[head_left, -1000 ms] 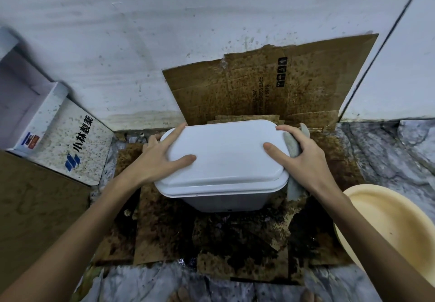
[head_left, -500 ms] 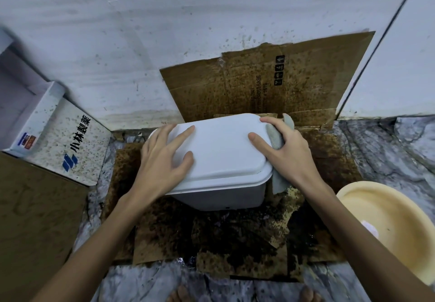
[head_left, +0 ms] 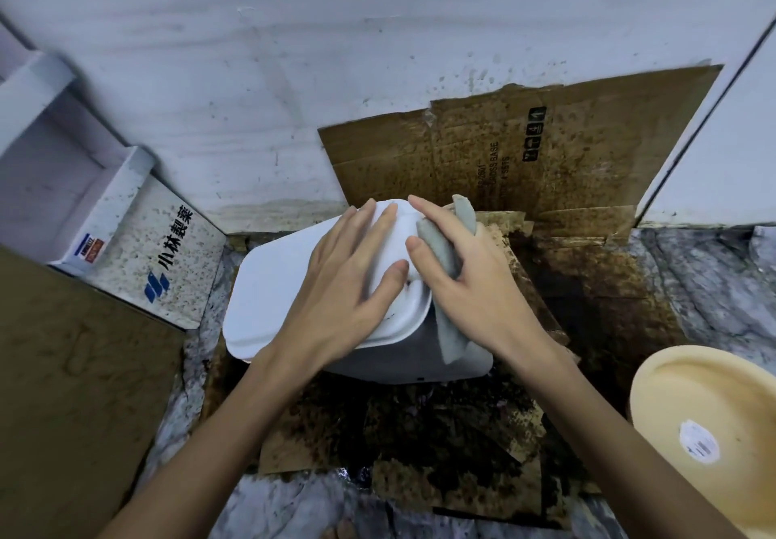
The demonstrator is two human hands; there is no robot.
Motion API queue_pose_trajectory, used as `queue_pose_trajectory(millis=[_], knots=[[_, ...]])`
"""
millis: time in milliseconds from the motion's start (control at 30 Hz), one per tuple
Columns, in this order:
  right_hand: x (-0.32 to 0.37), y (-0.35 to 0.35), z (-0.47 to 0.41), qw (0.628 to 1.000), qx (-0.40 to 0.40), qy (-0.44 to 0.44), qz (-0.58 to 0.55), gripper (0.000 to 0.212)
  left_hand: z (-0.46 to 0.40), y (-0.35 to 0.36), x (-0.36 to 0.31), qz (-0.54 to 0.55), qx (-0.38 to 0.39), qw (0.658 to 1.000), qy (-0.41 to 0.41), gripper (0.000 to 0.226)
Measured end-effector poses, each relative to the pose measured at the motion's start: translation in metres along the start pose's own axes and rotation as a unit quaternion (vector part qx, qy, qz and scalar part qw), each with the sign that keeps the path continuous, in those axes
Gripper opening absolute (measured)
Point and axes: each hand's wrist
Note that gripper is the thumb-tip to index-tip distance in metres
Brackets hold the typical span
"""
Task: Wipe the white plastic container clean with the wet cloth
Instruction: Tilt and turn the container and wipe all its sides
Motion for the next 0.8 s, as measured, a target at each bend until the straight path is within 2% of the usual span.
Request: queue_pose_trajectory(millis=[267, 367, 533, 633, 800], knots=[[0.002, 0.016, -0.003, 0.993, 0.047, -0.073, -0.077, 0.045, 0.010, -0.005, 0.007, 0.070, -0.001, 0.997, 0.033, 0.060], [-0.003, 0.018, -0.004, 0.985, 0.062, -0.074, -0.140, 0.058, 0.013, -0.007, 0.010, 0.066, -0.008, 0.998, 0.023, 0.060], [-0.017, 0.027, 0.000, 0.978, 0.023, -0.097, -0.181, 0.072, 0.016, -0.011, 0.014, 0.035, -0.014, 0.999, -0.005, 0.074], [-0.029, 0.035, 0.002, 0.980, -0.021, -0.080, -0.179, 0.085, 0.015, -0.016, 0.017, 0.016, -0.017, 0.999, -0.023, 0.075], [-0.034, 0.044, 0.003, 0.983, -0.045, -0.064, -0.168, 0.105, 0.018, -0.018, 0.012, 0.015, -0.017, 0.999, -0.027, 0.067]])
Point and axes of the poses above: each hand's wrist, its own z-axis away from the middle knuckle, its own y-axis out of the palm, x = y × z, and after that the axes turned 14 degrees about x, right-handed
